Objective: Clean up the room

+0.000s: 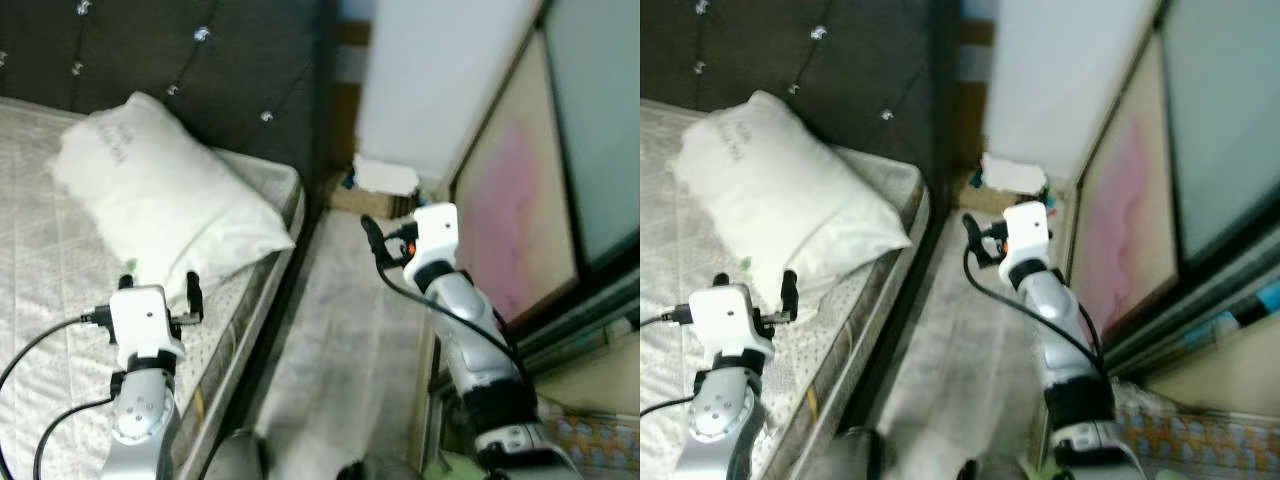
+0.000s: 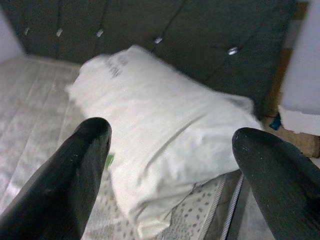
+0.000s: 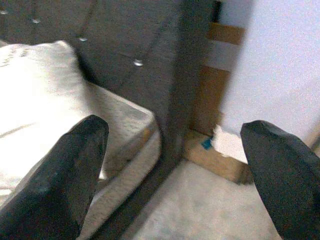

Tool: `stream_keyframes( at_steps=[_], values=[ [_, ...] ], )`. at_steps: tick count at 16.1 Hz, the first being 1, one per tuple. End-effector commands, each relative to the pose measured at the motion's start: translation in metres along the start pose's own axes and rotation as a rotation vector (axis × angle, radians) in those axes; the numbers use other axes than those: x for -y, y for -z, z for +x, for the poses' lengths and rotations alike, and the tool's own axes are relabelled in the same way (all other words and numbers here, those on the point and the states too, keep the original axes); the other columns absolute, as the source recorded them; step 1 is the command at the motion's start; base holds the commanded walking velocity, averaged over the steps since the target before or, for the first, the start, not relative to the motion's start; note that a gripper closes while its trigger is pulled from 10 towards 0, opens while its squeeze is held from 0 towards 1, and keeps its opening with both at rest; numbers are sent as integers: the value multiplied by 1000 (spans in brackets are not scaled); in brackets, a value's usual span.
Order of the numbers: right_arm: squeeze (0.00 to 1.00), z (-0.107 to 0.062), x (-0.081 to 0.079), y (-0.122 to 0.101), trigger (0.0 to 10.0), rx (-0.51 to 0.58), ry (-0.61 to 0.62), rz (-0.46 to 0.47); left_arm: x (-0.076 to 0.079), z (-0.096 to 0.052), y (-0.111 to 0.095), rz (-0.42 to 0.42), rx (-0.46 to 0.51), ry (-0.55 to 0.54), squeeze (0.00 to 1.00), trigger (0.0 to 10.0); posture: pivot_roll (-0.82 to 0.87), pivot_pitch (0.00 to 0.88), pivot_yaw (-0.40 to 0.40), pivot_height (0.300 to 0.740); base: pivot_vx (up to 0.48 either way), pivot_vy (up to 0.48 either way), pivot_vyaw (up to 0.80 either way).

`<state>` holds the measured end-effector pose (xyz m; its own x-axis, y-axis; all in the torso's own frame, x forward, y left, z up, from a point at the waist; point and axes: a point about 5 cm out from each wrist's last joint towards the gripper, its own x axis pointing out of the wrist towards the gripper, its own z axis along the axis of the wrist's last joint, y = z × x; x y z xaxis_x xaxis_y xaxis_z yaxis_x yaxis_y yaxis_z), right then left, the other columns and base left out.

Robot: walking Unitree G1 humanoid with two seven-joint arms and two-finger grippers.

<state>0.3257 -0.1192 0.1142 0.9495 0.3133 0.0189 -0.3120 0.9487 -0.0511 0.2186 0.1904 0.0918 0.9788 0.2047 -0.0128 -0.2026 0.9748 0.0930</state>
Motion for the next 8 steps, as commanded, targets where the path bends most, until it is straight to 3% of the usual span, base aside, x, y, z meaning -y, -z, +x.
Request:
stream_keyframes(
  at_steps=[1, 8],
  values=[
    [0, 3, -7, -3, 10000, 14, -25, -3, -3, -3, 2, 1, -17, -12, 0, 10000, 19, 124, -77, 740, 0, 0, 800],
    [0, 6, -13, -4, 10000, 28, -61, -14, 0, -1, 0, 2, 14, -10, 0, 10000, 21, 111, -80, 740, 0, 0, 800]
  ],
)
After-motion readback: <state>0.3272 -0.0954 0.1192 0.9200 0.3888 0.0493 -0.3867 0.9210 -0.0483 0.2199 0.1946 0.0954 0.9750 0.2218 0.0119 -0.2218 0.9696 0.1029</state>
